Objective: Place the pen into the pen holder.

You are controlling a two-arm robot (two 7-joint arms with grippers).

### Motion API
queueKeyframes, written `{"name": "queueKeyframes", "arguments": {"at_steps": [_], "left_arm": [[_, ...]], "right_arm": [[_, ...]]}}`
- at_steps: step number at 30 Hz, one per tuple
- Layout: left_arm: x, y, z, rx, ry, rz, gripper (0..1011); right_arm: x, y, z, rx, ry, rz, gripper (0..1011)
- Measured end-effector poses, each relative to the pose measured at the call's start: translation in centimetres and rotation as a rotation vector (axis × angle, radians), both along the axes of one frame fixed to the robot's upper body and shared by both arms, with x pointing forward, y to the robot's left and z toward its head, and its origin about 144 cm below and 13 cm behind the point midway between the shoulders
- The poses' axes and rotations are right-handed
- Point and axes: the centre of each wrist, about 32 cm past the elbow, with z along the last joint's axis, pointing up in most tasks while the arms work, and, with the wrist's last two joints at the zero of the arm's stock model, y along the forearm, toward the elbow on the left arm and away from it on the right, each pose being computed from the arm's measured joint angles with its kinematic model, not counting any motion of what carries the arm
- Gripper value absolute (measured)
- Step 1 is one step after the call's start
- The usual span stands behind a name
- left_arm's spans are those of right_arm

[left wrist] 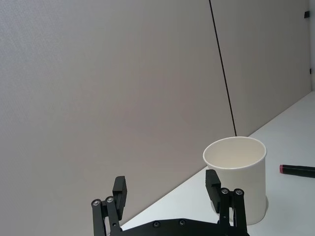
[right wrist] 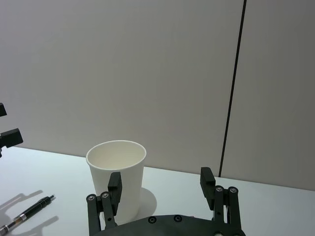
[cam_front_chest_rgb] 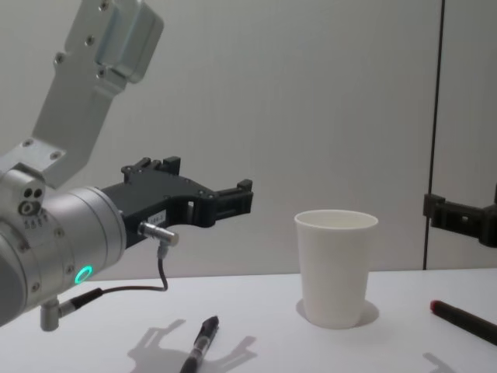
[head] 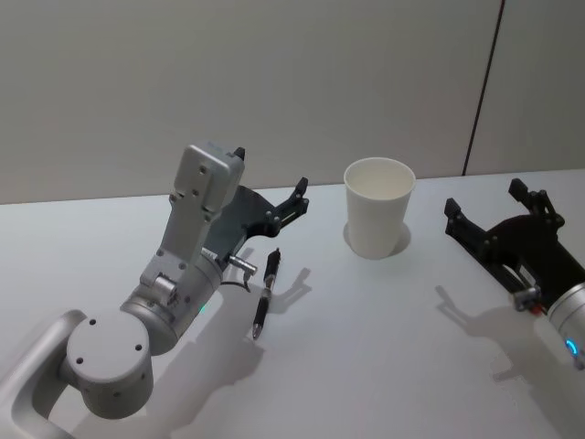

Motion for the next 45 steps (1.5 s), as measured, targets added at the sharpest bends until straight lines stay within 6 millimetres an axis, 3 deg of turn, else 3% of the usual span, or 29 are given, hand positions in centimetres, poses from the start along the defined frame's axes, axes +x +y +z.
{"name": "queueKeyframes", "arguments": {"at_steps": [45], "left_arm": [[0.0,0.0,0.0,0.0,0.0,0.0,1001]], "right_arm": [[0.01,-0.01,0.01,0.0,0.0,0.001,1001]]}}
